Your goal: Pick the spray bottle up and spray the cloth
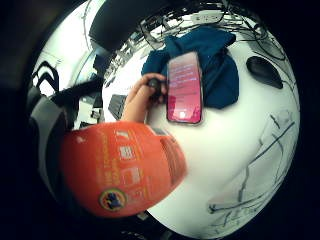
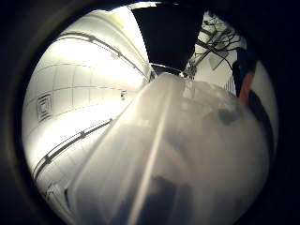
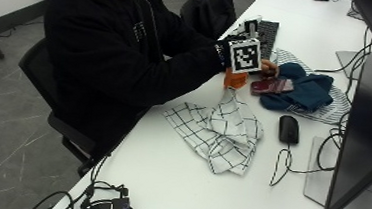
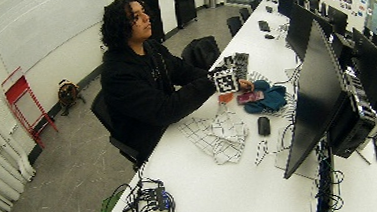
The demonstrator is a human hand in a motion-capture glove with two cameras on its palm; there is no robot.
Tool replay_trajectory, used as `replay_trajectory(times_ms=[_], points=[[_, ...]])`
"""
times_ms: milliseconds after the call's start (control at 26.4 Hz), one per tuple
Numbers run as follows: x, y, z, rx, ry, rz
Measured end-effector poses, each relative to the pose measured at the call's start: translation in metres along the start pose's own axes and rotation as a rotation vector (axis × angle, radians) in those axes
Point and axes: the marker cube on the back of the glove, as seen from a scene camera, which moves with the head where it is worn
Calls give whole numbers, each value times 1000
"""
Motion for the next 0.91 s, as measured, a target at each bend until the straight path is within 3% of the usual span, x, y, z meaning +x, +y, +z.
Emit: replay_trajectory(times_ms=[227,454,719,908], points=[[9,18,-30,-107,110,37],[16,45,-81,-73,216,64],[23,114,-135,-301,386,103],[23,157,-154,-242,637,120]])
